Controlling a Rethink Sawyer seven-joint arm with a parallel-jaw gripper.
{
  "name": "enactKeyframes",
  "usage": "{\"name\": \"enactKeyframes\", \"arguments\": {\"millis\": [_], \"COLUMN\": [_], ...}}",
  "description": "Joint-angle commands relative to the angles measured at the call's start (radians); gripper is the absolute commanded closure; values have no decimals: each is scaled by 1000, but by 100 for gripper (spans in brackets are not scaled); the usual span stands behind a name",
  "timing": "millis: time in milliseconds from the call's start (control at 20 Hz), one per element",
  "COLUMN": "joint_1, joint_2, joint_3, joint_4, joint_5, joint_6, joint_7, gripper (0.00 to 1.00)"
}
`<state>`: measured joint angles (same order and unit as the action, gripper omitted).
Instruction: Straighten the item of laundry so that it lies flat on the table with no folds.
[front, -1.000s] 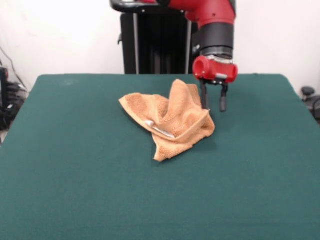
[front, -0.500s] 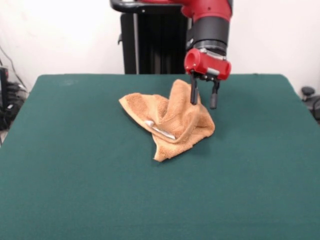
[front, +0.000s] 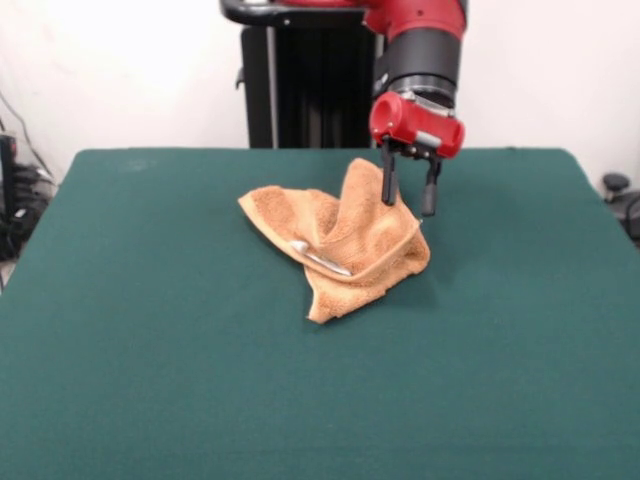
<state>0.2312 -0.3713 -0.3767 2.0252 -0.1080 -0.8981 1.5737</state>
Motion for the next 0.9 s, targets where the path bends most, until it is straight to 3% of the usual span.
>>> {"name": "enactKeyframes", "arguments": {"millis": [50,350,600,900], "joint_1": [21,17,-21,-33], "joint_2": [33,37,24,24], "joint_3": [30,32,76,89], "joint_4": [-14,-17,-45,-54], "joint_5": [50,43,-60,-94], "joint_6": [0,2,73,93], "joint_7": [143,142,145,144], "gripper": [0,0,0,0]}}
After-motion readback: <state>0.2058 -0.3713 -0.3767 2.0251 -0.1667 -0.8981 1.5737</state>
